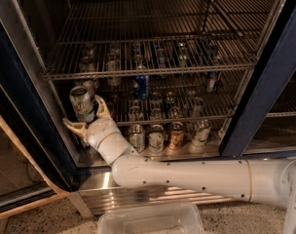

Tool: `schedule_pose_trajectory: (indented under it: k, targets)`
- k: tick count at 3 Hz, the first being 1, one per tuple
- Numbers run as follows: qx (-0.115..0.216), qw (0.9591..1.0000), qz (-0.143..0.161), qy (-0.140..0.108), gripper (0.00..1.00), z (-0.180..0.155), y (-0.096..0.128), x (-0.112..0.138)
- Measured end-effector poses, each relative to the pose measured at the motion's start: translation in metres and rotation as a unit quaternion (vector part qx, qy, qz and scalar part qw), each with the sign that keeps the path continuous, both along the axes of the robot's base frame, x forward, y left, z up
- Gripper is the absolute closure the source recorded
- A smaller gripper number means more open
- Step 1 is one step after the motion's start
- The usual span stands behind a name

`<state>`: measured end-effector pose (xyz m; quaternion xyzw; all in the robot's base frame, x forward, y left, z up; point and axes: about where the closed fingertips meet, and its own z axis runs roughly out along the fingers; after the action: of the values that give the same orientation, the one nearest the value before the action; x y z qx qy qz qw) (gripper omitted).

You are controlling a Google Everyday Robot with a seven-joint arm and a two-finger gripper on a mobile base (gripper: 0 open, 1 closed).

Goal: Pick 7up can from middle shelf of fridge

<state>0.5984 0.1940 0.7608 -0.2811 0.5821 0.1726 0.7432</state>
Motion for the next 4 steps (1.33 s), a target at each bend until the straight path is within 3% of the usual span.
schedule_pose_trajectory:
  k: [1, 4]
  targets:
    - [0.008, 1.0000, -0.001, -0.006, 0.28, -0.002, 0.002, 0.003]
    - [0.057, 0.9979, -0.030, 0.007, 0.26, -0.028, -0.004, 0.045]
